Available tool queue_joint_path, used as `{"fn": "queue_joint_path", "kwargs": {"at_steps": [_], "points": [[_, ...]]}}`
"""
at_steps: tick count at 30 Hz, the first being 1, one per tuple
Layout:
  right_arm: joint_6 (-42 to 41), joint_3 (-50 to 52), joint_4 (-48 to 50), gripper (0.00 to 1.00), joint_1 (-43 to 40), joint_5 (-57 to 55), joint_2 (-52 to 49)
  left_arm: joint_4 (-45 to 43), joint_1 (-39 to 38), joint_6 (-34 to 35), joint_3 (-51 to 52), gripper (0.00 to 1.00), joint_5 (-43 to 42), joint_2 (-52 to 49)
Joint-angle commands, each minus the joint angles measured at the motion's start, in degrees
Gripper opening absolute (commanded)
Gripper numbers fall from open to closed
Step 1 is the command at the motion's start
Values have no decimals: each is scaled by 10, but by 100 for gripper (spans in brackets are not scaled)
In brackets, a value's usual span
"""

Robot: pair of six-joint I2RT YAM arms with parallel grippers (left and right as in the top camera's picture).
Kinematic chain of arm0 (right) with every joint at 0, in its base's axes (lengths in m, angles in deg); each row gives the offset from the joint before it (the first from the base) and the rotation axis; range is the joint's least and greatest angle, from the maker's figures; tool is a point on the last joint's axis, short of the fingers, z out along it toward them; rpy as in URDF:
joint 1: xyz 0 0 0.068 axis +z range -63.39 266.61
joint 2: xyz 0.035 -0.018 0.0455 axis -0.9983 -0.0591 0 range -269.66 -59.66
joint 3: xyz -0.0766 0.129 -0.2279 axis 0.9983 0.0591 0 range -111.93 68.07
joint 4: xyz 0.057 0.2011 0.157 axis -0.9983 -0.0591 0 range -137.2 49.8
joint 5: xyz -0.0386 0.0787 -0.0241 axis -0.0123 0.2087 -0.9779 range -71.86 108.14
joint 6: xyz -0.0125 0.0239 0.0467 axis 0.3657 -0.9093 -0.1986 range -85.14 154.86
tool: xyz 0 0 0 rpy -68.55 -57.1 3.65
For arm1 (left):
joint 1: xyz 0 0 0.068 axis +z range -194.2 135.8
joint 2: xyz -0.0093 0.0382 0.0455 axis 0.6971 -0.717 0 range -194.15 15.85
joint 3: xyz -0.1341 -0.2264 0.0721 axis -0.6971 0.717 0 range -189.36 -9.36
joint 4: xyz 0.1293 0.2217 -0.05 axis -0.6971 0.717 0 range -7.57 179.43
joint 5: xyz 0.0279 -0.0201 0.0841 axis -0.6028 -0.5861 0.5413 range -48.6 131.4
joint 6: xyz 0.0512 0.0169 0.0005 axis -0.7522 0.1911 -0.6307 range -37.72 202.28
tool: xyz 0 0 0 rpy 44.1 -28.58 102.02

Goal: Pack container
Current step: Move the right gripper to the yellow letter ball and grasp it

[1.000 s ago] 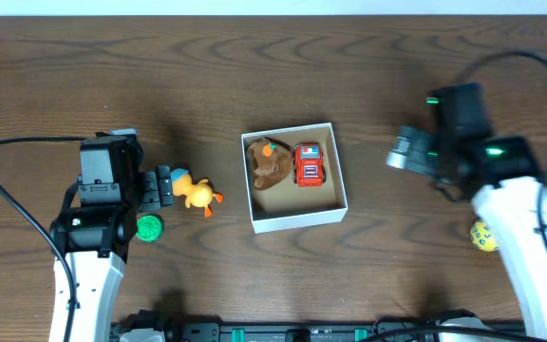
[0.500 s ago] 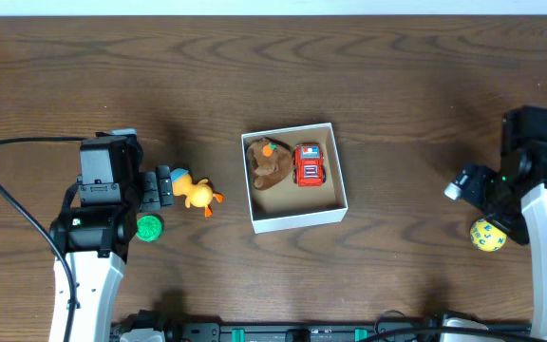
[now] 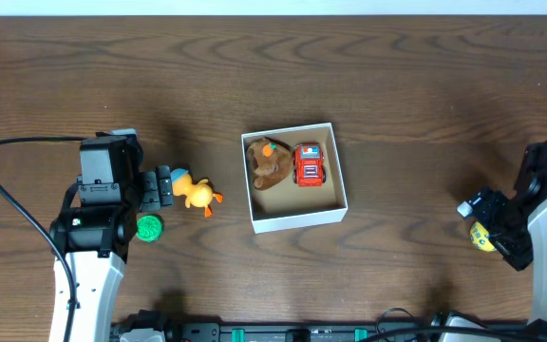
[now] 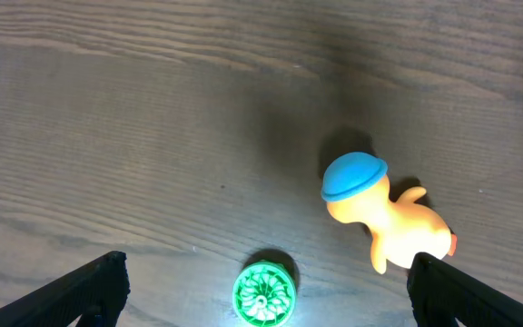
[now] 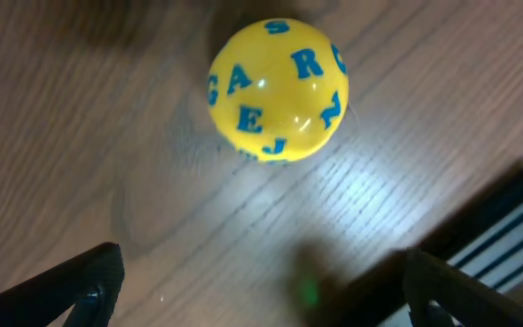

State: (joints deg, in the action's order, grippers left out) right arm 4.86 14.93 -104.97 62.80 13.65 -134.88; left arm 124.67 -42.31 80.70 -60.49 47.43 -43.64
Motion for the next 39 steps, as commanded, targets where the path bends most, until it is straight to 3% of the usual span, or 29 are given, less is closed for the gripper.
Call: {"fn": "queue_joint_path", "kwargs": {"at_steps": [1,10,19,30,33,37,39], "points": [[-9,30,28,99,-24,0,5,2,3,-8,-12,98,5,-1],[-13,74,98,99,-73,7,2,2,3,-7,-12,98,5,-1],[-50,134,210,86,-73,3,2,2,3,-7,-12,98,5,-1],[-51,163,263,76,-73,-2,-5,2,3,-7,-12,98,5,-1],[-52,163,267,65,-73,-11,-20,2,3,-7,-12,98,5,-1],[-54,163,280,37,-73,-15,-35,2,3,-7,-12,98,5,-1],[-54,162,288,30,-73,-11,-34,2,3,-8,-12,98,5,-1]]}}
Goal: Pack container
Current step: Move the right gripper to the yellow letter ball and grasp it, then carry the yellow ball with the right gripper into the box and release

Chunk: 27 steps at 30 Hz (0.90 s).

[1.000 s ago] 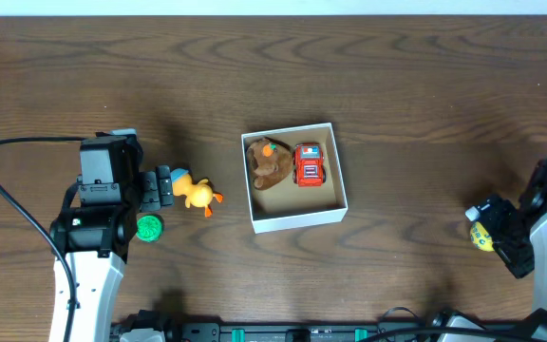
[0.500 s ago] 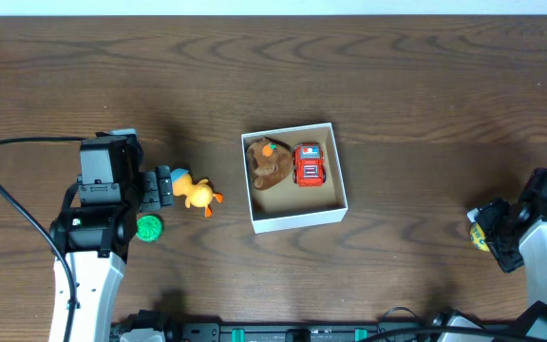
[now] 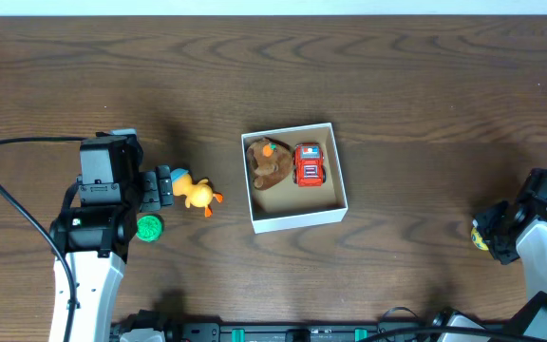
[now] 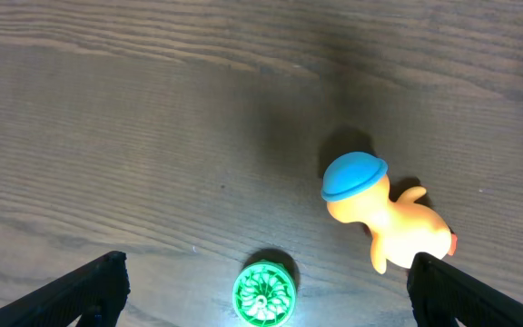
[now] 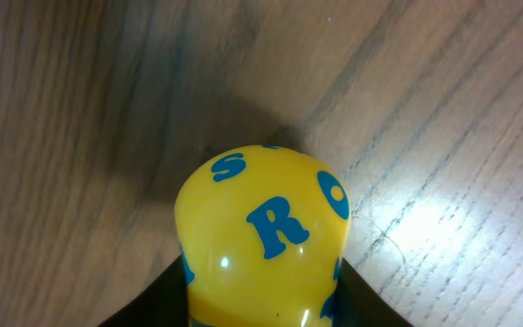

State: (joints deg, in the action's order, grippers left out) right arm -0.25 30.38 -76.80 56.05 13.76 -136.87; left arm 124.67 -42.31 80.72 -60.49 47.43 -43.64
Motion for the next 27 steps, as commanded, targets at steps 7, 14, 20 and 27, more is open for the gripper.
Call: {"fn": "queue_joint_path", "kwargs": {"at_steps": [7,14,20,27], "points": [[15,-52,-28,31,3,162,19,2,3,-8,-12,98,5,-1],[30,-124,-75,22,114,294,96,2,3,-8,-12,98,5,-1],[30,-132,-3,22,314,298,147,2,3,-8,-12,98,5,-1],[74,-132,106,25,549,136,112,2,3,-8,-12,98,5,-1]]}}
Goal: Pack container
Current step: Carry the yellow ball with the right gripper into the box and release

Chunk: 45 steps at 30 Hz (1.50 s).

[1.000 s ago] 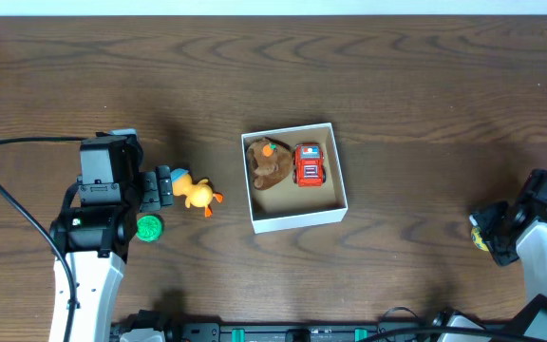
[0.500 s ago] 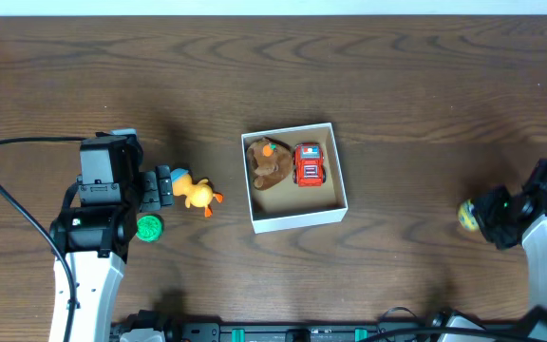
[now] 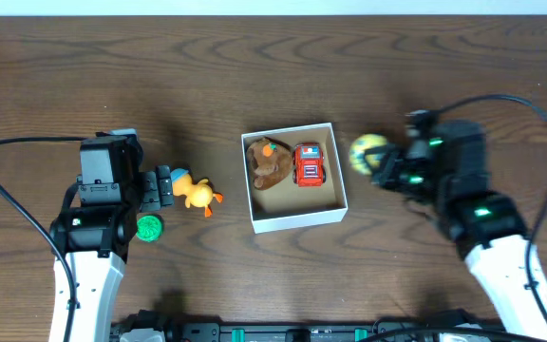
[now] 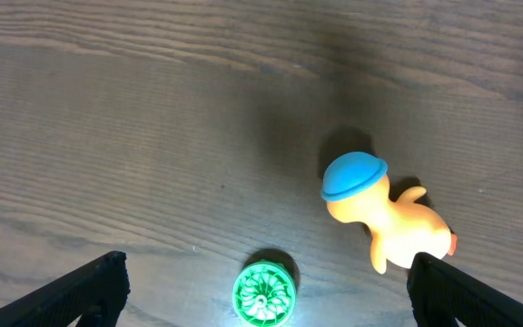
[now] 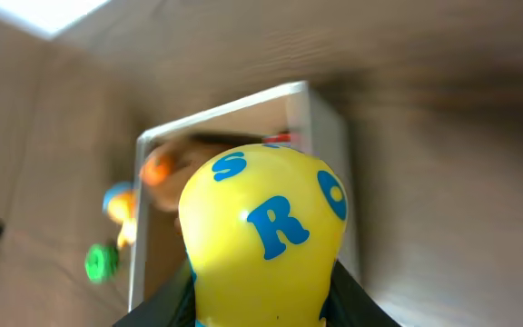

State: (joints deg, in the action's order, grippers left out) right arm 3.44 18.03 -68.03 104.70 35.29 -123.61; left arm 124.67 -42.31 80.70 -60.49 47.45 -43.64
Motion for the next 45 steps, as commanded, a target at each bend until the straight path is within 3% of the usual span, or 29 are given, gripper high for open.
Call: {"fn": "queue_joint_path", "kwargs": {"at_steps": [1,6,13,15,19,25,30,35,45], "points": [[52,-9,34,26,88,-82,-35,2,3,-7,-12,98,5,-1],[111,-9,119,31,183,-94,-133,2,3,-8,-12,98,5,-1],[105,-9,204,34,199,-57,-265,2,3,-7,-12,98,5,-1],[105,-9,212,40,204,-31,-281,2,3,-7,-12,98,5,-1],[118,-10,211,50,221,-32,-277,2,3,-7,-12,98,5,-1],[134,-10,203,58,230,-32,-247,2,3,-7,-12,98,5,-1],[149,-10,198,86,231,-43,-209,2,3,-8,-12,98,5,-1],[162,-10,181,94,231,-89,-164,2,3,-7,-12,98,5,-1],[148,-10,192,83,245,-62,-144,2,3,-8,-12,98,5,-1]]}}
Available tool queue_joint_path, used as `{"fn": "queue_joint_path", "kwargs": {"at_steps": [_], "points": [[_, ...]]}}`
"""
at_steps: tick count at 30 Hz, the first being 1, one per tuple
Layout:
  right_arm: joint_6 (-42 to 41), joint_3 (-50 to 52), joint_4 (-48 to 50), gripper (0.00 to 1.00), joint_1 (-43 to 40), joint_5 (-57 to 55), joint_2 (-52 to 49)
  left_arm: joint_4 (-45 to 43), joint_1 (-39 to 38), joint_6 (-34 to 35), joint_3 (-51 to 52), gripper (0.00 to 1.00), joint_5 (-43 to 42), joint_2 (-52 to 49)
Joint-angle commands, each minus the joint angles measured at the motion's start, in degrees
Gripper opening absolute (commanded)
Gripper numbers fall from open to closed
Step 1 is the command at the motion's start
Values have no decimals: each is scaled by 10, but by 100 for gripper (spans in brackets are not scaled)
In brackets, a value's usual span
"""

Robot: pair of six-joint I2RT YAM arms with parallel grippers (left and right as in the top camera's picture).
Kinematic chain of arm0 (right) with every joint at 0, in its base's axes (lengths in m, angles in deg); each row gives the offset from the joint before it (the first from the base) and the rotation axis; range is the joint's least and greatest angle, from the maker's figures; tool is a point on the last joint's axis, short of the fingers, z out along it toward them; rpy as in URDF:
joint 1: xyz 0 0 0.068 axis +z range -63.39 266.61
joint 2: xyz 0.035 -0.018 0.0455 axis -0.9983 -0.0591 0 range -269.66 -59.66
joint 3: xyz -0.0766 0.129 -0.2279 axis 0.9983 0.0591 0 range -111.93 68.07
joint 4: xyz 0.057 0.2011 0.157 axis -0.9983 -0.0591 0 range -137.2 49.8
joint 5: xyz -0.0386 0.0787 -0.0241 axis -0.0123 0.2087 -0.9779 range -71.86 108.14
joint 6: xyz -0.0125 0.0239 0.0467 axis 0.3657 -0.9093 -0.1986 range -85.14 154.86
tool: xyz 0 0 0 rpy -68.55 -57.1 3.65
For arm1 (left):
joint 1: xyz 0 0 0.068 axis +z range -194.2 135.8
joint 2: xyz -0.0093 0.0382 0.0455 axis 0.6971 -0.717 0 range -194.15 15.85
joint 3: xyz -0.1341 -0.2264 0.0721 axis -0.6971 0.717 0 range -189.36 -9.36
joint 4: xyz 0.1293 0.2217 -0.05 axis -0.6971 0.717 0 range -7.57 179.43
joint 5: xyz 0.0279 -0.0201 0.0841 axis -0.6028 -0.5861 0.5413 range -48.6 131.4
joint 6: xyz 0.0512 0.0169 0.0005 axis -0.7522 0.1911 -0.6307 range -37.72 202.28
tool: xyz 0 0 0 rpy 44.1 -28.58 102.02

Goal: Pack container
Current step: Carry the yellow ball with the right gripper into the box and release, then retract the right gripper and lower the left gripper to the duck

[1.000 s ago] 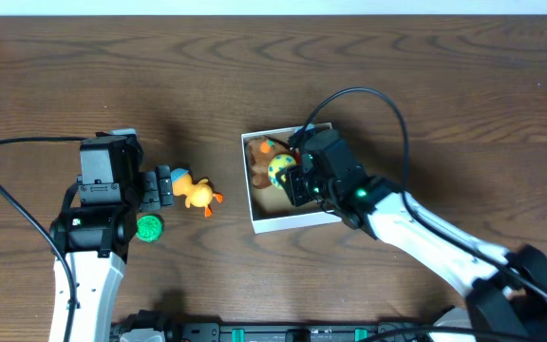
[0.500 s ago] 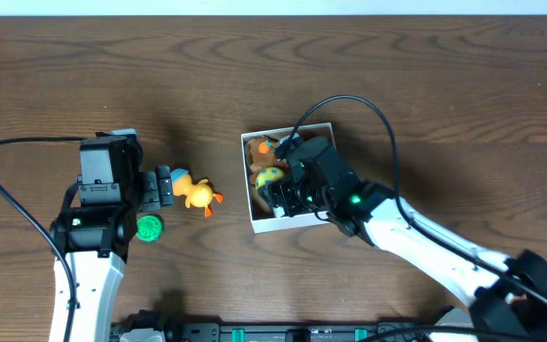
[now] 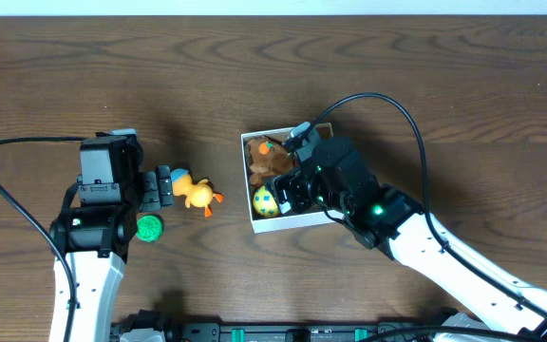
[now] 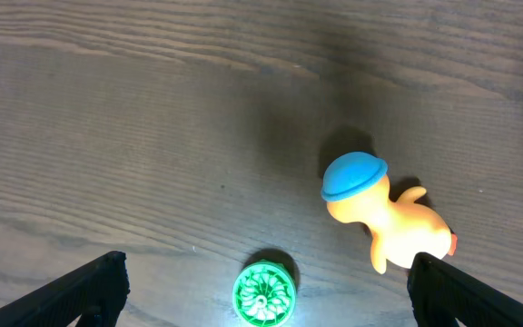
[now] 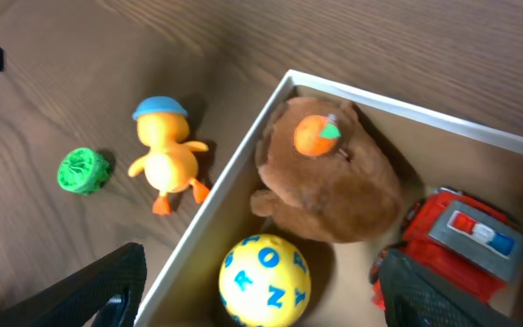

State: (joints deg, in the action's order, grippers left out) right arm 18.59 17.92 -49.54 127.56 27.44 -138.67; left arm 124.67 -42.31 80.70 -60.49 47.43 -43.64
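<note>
A white box [image 3: 259,227] stands mid-table holding a brown plush with an orange top [image 5: 332,179], a red toy truck [image 5: 461,239] and a yellow ball with blue letters [image 5: 263,279]. My right gripper [image 5: 263,295] hangs open over the box, the ball lying loose between its spread fingers. Left of the box lie an orange duck with a blue cap [image 4: 386,214] and a green ridged disc [image 4: 264,294]. My left gripper [image 4: 263,291] is open above the disc, and the duck lies near its right finger [image 4: 479,291].
The dark wooden table [image 3: 425,85] stretches around the box. Black cables trail from both arms [image 3: 416,142]. The box's near wall [image 5: 216,213] stands between the ball and the duck.
My right gripper, then shut on the yellow ball just right of the box, is now open over the box and the ball lies inside. The left arm has not moved.
The yellow ball lay on the table at the far right with my right gripper open over it. Then the gripper was shut on it there, then held it beside the box. Now it rests in the box's front left corner. The left gripper stayed still throughout.
</note>
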Motion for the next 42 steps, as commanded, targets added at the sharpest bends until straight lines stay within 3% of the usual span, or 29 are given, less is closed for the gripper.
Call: {"fn": "queue_joint_path", "kwargs": {"at_steps": [1,6,11,17,24,29,34,36,39,42], "points": [[2,-10,9,83,24,16,6,2,3,-7,-12,98,5,-1],[20,-12,2,89,32,-30,8,2,3,-7,-12,98,5,-1],[-20,-17,-36,92,-35,-50,33,2,3,-8,-12,98,5,-1],[-81,-18,-114,94,-204,-49,101,2,3,-7,-12,98,5,-1],[-90,-18,-196,96,-404,-48,158,0,3,-7,-12,98,4,-1],[-131,-18,-250,99,-499,-46,160,0,3,-6,-12,98,1,-1],[-137,-18,-263,99,-530,-46,160,-1,3,73,-12,98,-121,-2],[-137,-18,-264,99,-530,-46,160,-5,3,75,-12,98,-150,-4],[-137,-18,-265,99,-530,-46,160,-5,3,76,-12,98,-150,-8],[-137,-18,-265,99,-530,-46,160,-3,3,125,-12,98,-150,-14]]}}
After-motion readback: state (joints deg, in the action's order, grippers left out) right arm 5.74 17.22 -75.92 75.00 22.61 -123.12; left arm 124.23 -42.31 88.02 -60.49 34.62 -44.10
